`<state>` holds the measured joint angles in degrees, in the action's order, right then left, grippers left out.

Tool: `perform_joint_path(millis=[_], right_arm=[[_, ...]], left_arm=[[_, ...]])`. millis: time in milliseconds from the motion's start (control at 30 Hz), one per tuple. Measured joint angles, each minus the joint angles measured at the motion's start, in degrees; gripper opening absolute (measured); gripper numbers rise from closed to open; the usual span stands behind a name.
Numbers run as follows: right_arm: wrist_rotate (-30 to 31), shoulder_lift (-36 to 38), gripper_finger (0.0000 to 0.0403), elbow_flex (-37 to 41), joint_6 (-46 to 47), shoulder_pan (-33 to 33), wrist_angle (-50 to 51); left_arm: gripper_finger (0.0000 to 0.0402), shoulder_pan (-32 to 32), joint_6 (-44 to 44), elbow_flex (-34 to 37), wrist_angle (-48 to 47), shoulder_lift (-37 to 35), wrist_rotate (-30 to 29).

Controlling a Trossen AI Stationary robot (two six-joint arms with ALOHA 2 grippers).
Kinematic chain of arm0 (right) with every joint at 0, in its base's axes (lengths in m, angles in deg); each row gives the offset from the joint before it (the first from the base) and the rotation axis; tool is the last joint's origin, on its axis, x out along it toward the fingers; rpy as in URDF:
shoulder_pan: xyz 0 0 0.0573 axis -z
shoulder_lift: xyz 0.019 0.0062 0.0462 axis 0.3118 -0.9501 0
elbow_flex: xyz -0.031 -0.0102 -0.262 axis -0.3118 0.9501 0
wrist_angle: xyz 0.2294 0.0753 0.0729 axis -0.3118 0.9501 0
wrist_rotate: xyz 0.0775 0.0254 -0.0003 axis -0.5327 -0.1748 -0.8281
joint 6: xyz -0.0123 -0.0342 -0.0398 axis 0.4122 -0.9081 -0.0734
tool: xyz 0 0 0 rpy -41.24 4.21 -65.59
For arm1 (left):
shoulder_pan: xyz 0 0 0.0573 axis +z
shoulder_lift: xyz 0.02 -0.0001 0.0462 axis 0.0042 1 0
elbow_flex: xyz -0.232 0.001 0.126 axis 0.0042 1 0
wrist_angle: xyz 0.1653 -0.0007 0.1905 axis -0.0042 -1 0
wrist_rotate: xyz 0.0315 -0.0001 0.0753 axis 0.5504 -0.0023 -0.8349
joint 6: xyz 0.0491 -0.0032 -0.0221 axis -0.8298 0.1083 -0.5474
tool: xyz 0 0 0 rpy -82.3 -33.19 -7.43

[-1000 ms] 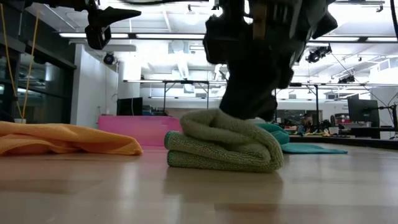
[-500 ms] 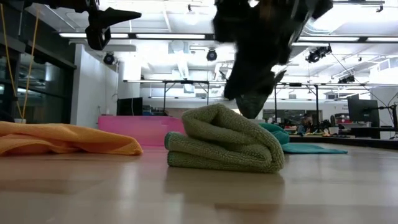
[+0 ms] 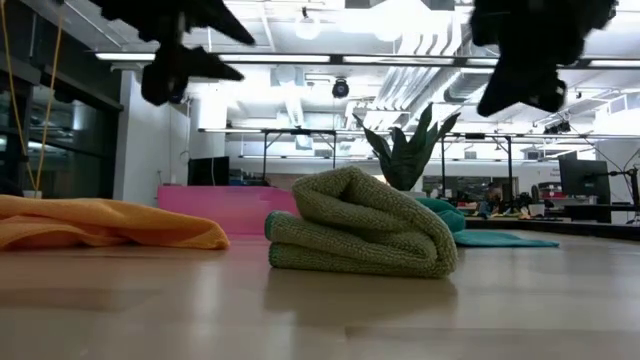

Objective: Fold microfiber towels
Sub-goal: Put the folded green microfiber cloth into the red bin

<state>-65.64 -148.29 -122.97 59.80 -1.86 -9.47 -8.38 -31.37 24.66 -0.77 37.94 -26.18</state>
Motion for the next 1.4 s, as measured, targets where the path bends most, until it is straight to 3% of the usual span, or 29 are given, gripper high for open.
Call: perform_joint_path(millis=[100, 200, 400, 533, 867, 967, 1167, 1400], right_arm=[[1.7, 4.9, 0.0, 4.6, 3.8, -0.4, -3.0], [2.2, 7.9, 0.0, 7.3, 4.6, -0.4, -5.1], [2.1, 9.2, 0.0, 8.4, 3.2, -0.4, -5.6], [1.0, 9.1, 0.0, 8.4, 2.6, -0.4, -5.6], [0.3, 9.1, 0.0, 8.4, 1.2, -0.4, -4.6], [0.3, 9.1, 0.0, 8.4, 1.1, -0.3, -4.6], [1.3, 9.1, 0.0, 8.4, 1.1, -0.2, -4.7], [1.4, 9.1, 0.0, 8.4, 1.5, -0.2, -4.9]], left_arm=[[0.0167, 0.0, 4.9, -5.5, -7.7, 7.8, 0.9], [0.0162, 0.0, 7.4, -9.2, -9.6, 15.9, 3.2], [0.0165, -0.2, 7.3, -14.9, -5.0, 28.3, 6.7], [0.019, -0.4, 5.0, -17.9, -3.1, 33.3, 8.1], [0.0267, 0.5, 7.8, -20.2, -6.7, 35.9, 6.1], [0.0271, 1.3, 12.1, -20.2, -8.3, 36.3, 5.5], [0.0269, 2.4, 14.4, -20.3, -2.1, 41.3, 11.1], [0.0269, 2.0, 18.9, -20.4, 0.5, 44.8, 13.3]])
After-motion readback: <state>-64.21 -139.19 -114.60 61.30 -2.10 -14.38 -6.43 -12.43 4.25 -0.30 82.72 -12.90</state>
